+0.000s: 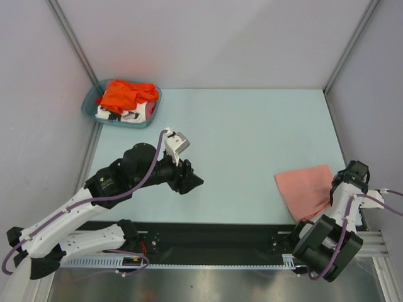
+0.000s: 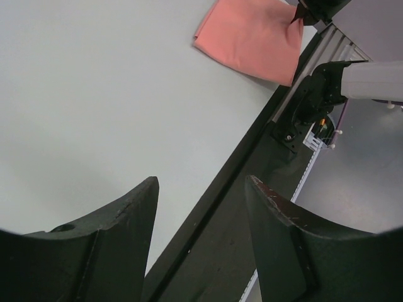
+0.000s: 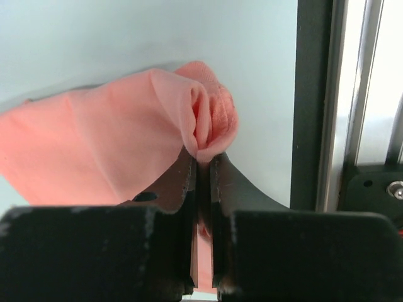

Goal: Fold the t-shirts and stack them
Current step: Neatly place the folded tshirt to the corner

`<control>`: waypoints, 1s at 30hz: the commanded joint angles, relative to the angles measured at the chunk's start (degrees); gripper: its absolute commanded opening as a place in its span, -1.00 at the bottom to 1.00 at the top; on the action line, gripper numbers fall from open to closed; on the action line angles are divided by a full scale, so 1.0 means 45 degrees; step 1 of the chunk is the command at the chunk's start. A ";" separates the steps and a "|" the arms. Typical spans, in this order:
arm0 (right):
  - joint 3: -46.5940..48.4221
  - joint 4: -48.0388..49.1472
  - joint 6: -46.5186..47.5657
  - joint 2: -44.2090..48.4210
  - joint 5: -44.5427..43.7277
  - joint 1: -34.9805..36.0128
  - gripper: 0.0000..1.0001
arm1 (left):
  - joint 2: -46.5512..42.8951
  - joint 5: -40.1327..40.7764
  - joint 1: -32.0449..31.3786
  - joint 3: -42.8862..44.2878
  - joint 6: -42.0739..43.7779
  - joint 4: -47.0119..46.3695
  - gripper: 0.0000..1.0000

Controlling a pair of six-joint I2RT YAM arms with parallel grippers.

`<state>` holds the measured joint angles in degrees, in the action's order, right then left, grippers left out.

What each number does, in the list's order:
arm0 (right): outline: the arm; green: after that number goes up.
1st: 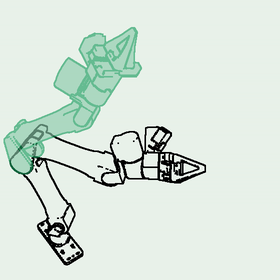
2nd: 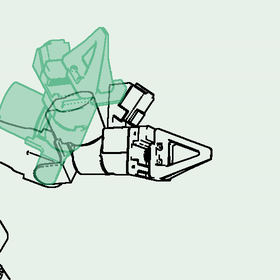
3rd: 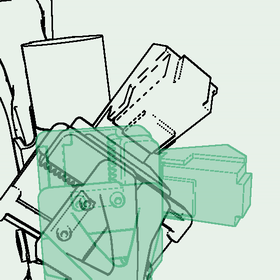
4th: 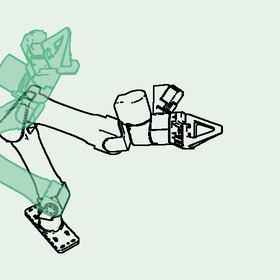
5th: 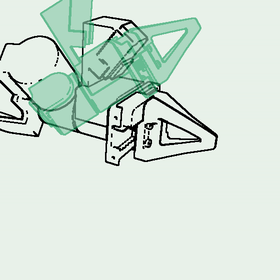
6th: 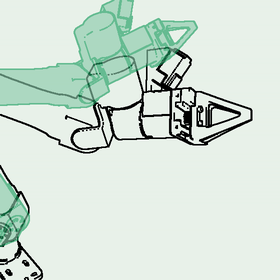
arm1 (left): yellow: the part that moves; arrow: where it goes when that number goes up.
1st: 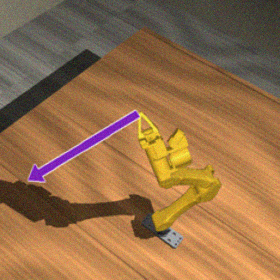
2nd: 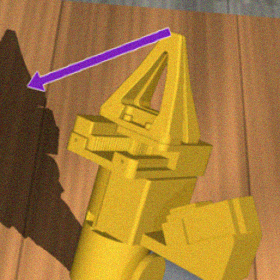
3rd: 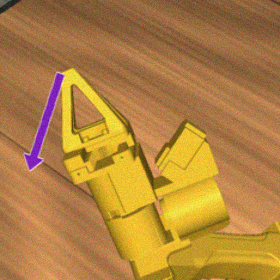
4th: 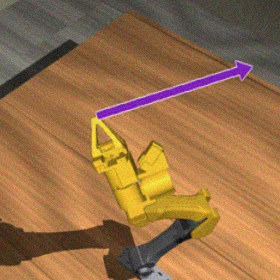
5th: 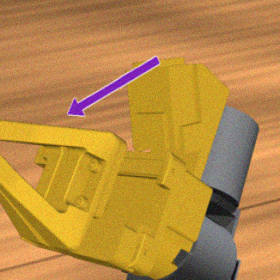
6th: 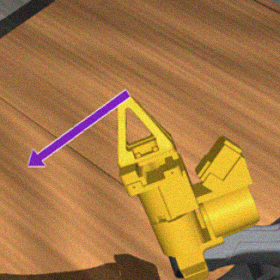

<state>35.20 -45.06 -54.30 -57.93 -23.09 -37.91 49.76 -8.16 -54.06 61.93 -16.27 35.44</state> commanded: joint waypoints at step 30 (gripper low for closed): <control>-0.1416 0.3918 -0.2247 -0.1266 0.0717 -0.3957 -1.00 | 0.1169 -0.0822 0.0314 0.1042 0.0158 0.0718 0.25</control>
<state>29.36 -31.03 -61.04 -63.18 -18.31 -54.33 55.59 -10.87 -53.49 64.51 -16.03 37.95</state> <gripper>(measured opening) 0.058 0.626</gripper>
